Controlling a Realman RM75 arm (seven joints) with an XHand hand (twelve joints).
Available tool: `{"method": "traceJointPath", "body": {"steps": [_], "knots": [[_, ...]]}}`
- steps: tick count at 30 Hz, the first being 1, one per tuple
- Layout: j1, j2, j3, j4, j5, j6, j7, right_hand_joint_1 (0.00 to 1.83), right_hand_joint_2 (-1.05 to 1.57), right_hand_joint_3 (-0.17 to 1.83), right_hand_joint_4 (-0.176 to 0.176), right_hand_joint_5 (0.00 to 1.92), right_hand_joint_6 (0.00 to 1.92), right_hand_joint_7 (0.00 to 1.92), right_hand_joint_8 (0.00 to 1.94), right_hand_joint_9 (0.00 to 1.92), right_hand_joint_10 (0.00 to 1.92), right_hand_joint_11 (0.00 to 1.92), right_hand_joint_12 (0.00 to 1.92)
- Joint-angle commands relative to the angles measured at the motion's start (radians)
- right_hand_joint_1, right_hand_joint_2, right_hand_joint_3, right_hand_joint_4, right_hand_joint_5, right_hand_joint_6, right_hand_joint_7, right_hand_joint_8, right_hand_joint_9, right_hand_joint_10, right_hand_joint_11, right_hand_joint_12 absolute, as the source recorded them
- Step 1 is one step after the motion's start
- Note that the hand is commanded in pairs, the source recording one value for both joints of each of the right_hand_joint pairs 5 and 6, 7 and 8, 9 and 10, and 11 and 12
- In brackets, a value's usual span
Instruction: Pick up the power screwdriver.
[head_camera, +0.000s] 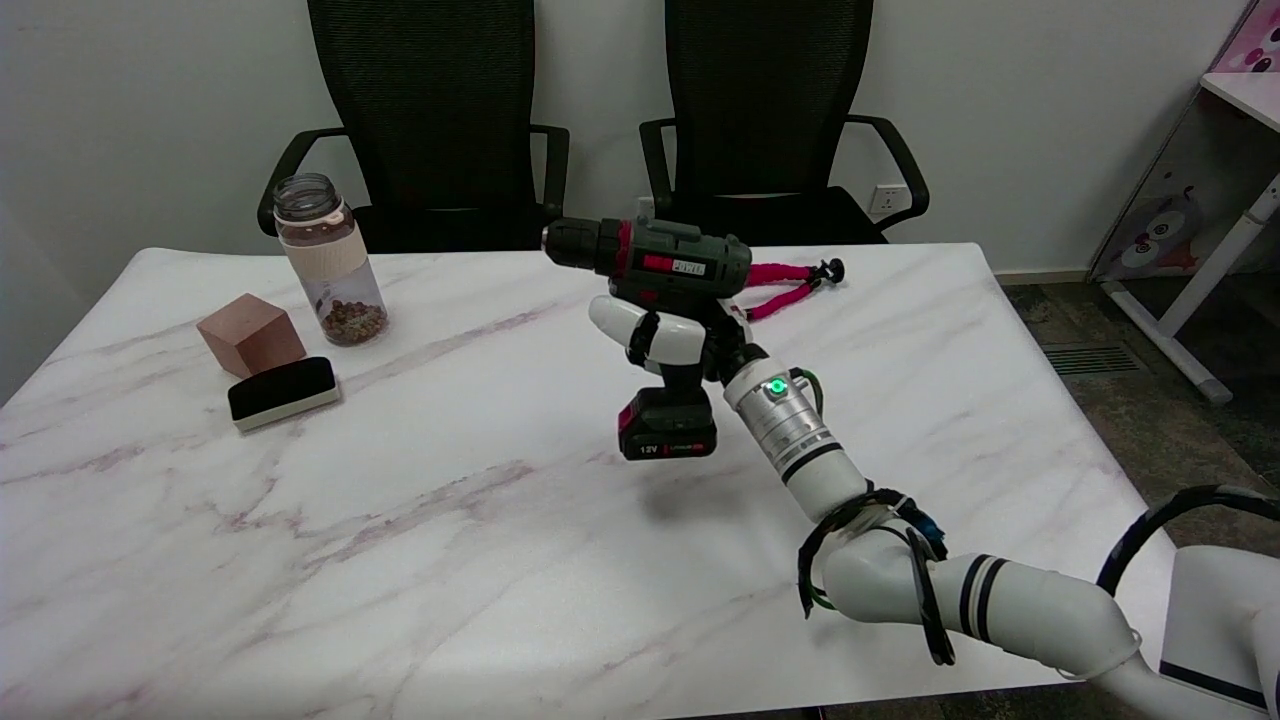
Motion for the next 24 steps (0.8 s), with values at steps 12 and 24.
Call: {"method": "traceJointPath", "body": {"steps": [12,24], "knots": [[0.028,-0.014,0.009,0.029,0.002,0.014,-0.003,0.88,0.75,0.81,0.176,1.48,1.48,1.48,1.48,1.92,1.92,1.92,1.92],[0.033,-0.014,0.020,0.024,0.041,0.012,-0.009,0.89,0.88,0.76,0.176,1.47,1.47,1.47,1.47,1.50,1.50,1.75,1.75]]}}
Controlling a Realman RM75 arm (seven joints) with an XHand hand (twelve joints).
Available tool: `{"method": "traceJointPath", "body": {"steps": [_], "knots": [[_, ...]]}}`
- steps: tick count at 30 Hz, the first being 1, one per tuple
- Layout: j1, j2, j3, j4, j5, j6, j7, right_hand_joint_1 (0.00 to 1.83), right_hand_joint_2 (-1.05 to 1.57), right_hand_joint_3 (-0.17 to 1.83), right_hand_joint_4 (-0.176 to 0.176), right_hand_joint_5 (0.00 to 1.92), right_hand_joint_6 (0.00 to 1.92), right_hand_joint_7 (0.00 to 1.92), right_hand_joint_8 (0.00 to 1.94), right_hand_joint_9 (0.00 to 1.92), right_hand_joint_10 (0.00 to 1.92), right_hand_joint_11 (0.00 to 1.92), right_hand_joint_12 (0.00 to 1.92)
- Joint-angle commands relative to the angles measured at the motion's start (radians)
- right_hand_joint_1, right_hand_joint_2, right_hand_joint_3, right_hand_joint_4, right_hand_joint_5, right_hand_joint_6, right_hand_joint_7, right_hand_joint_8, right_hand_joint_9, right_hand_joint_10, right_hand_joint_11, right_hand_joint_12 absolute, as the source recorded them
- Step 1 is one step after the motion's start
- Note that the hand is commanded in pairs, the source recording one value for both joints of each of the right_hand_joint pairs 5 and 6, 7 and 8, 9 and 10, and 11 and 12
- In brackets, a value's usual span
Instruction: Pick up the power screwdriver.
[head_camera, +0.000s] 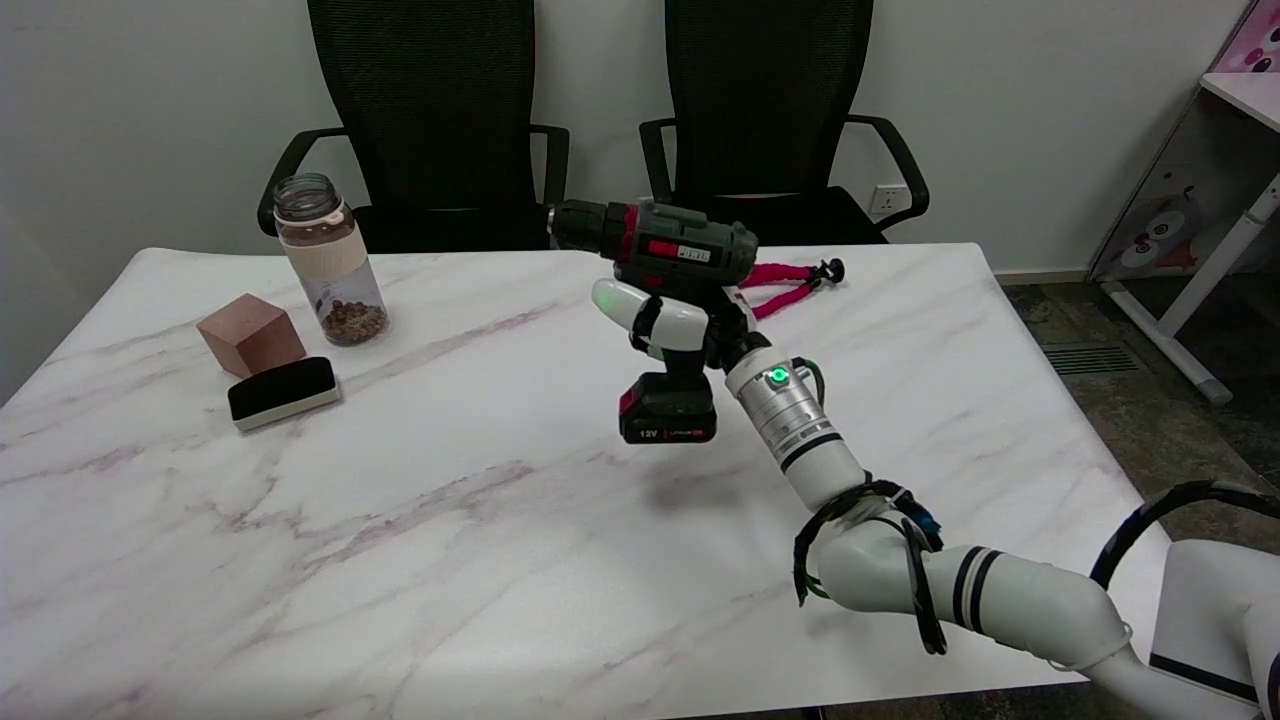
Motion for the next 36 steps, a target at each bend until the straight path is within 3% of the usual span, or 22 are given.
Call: {"method": "traceJointPath", "body": {"steps": [1,5,14,28,36], "knots": [[0.014,-0.002,0.008,0.004,0.033,-0.001,-0.003,0.90,0.88,0.77,0.176,1.47,1.47,1.47,1.47,1.47,1.47,1.69,1.69],[0.016,-0.006,0.007,0.003,0.033,-0.001,-0.005,0.90,0.86,0.80,0.176,1.46,1.46,1.46,1.46,1.37,1.37,1.46,1.46],[0.030,-0.010,0.007,0.004,0.033,-0.004,-0.005,0.90,0.93,0.79,0.176,1.45,1.45,1.45,1.45,1.32,1.32,1.32,1.32],[0.040,-0.022,0.007,0.012,0.045,-0.004,-0.006,0.89,1.14,0.74,0.176,1.44,1.44,1.44,1.44,1.34,1.34,1.29,1.29],[0.044,-0.022,0.009,0.014,0.046,-0.006,-0.006,0.92,1.15,0.81,0.176,1.46,1.46,1.46,1.46,1.42,1.42,1.28,1.28]]}}
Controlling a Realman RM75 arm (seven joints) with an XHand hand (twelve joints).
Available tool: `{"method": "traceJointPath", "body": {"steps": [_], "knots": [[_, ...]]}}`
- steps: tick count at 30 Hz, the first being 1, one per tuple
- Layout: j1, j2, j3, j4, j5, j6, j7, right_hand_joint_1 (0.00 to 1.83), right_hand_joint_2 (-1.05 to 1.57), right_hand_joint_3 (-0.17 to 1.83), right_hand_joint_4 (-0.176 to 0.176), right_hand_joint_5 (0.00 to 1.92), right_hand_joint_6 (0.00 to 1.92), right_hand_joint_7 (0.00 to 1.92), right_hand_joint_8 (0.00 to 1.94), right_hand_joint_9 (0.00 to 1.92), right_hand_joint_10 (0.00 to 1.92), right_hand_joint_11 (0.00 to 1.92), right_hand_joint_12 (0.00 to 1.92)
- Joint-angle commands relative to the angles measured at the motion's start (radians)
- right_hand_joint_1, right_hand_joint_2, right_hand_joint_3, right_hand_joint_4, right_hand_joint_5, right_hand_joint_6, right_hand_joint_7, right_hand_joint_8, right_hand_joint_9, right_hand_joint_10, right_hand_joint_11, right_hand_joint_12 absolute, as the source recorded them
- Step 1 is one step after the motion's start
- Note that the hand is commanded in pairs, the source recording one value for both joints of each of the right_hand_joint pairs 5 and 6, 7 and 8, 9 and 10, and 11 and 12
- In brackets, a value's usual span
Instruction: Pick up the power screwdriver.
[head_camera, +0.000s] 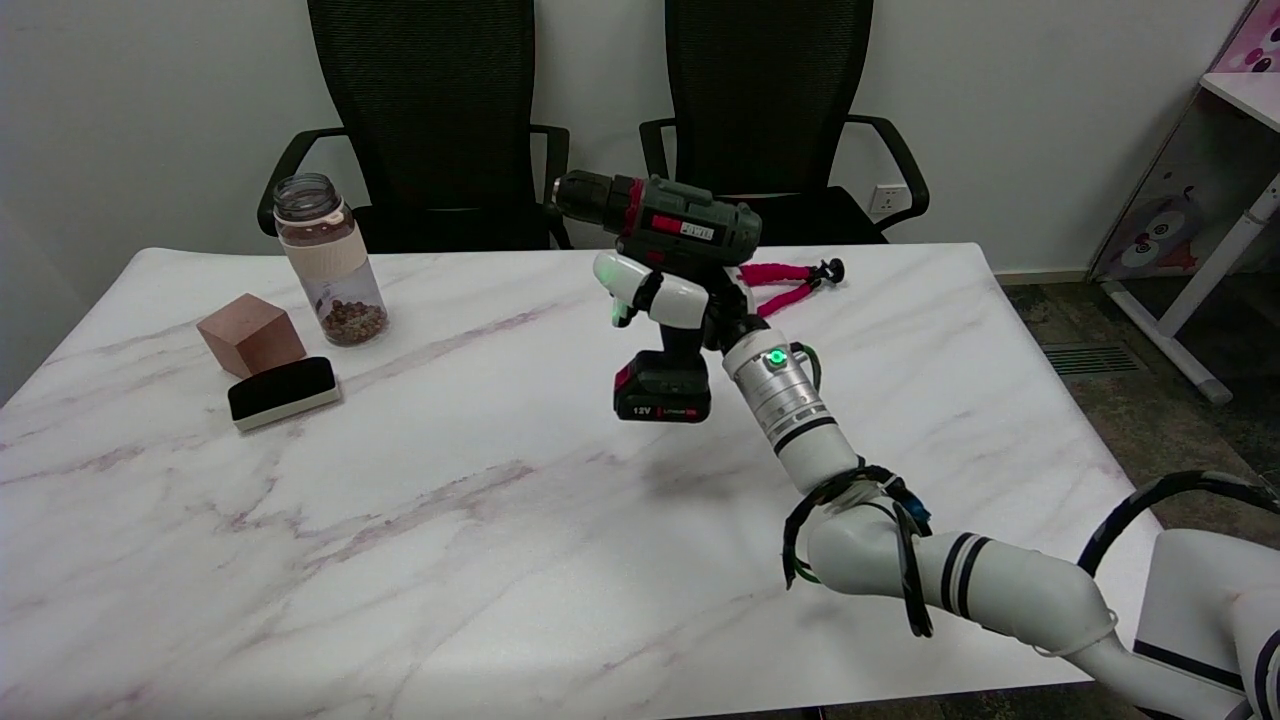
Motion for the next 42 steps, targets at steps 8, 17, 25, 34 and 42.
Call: {"method": "traceJointPath", "body": {"steps": [8,17,25,34,42], "knots": [[0.011,-0.005,0.000,0.004,0.023,-0.006,-0.002,0.95,1.16,0.77,0.176,1.47,1.47,1.47,1.47,1.55,1.55,1.39,1.39],[0.011,-0.008,-0.002,0.004,0.038,-0.007,-0.002,0.91,1.12,0.79,0.151,1.48,1.48,1.48,1.48,1.72,1.72,1.60,1.60],[0.018,-0.008,-0.002,0.004,0.038,-0.022,-0.002,0.93,1.08,0.79,0.090,1.47,1.47,1.47,1.47,1.81,1.81,1.64,1.64],[0.025,-0.008,-0.002,0.006,0.038,-0.033,-0.002,0.92,1.07,0.80,0.003,1.45,1.45,1.45,1.45,1.84,1.84,1.67,1.67],[0.023,-0.008,-0.003,-0.002,0.038,-0.033,-0.002,0.91,1.07,0.79,0.002,1.46,1.46,1.46,1.46,1.85,1.85,1.68,1.68]]}}
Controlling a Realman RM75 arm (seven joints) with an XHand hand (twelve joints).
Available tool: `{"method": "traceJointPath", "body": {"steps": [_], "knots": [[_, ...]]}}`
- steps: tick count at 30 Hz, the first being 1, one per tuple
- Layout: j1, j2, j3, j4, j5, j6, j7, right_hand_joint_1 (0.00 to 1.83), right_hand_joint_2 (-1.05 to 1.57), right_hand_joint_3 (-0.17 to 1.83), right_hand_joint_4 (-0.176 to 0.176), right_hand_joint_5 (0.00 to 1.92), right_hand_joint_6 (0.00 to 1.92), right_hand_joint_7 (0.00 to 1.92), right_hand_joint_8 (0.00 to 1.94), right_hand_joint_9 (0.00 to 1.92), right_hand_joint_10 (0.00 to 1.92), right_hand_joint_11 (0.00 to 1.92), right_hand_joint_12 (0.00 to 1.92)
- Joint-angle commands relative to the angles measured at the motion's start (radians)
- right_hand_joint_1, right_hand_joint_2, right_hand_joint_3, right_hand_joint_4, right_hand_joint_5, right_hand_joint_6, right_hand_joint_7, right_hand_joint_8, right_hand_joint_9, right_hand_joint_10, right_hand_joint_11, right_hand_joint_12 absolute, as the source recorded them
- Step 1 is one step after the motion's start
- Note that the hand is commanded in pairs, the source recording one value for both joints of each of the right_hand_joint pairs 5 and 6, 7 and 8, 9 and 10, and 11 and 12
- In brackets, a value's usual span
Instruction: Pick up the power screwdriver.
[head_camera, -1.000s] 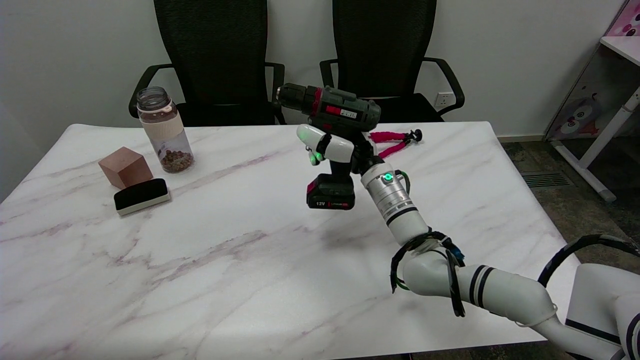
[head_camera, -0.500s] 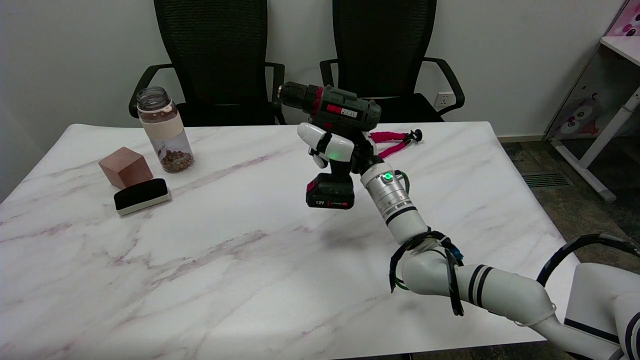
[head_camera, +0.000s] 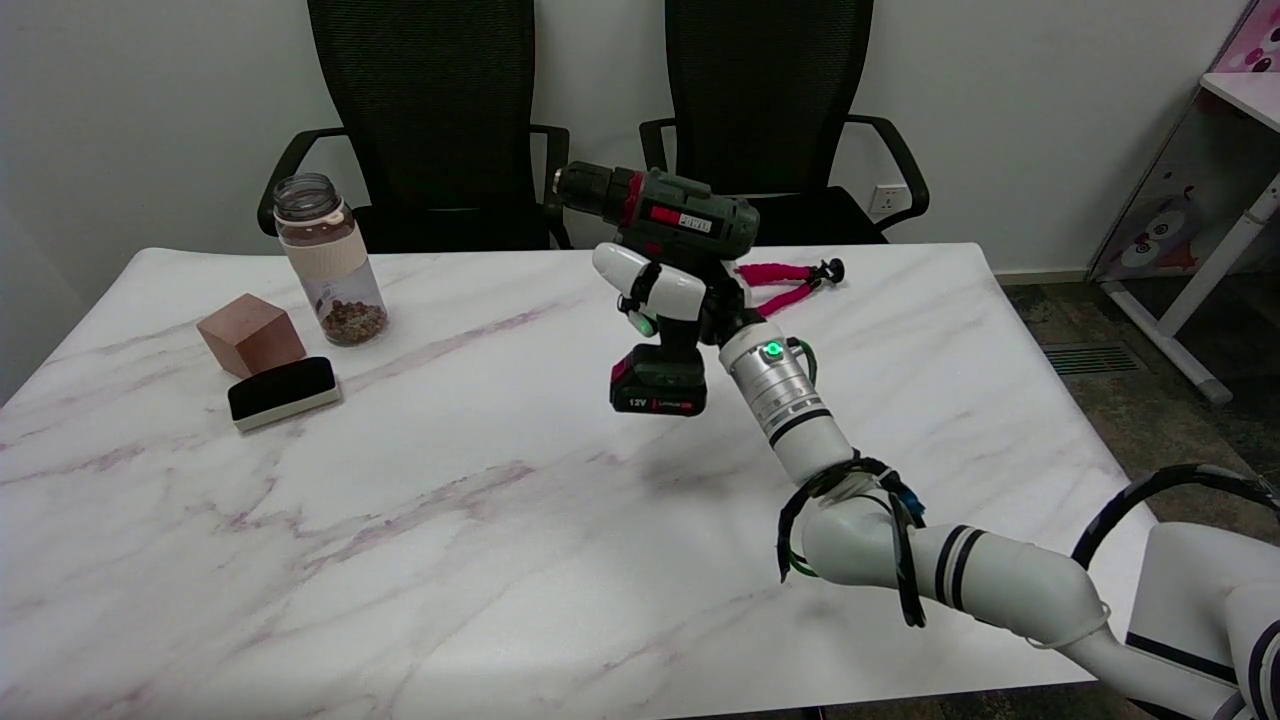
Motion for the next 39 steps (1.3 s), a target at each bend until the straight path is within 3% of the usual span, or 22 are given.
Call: {"method": "traceJointPath", "body": {"steps": [1,9,11,25,38,39], "knots": [[0.004,-0.002,-0.004,-0.006,0.003,-0.008,0.000,0.91,1.07,0.79,0.002,1.46,1.46,1.46,1.46,1.85,1.85,1.68,1.68],[0.005,-0.013,-0.010,-0.009,0.003,-0.007,0.000,0.91,1.07,0.80,0.002,1.47,1.47,1.47,1.47,1.86,1.86,1.70,1.70],[0.003,-0.013,-0.012,-0.010,0.003,-0.004,0.000,0.90,1.07,0.80,0.048,1.47,1.47,1.47,1.47,1.86,1.86,1.71,1.71],[0.002,-0.015,-0.013,-0.026,0.003,-0.008,0.000,0.88,1.09,0.81,0.028,1.49,1.49,1.49,1.49,1.91,1.91,1.74,1.74],[0.013,-0.015,-0.013,-0.026,0.003,-0.020,0.000,0.86,1.09,0.86,0.036,1.51,1.51,1.51,1.51,1.92,1.92,1.87,1.87],[0.013,-0.015,-0.013,-0.026,0.003,-0.022,0.000,0.87,1.09,0.86,0.104,1.51,1.51,1.51,1.51,1.92,1.92,1.88,1.88]]}}
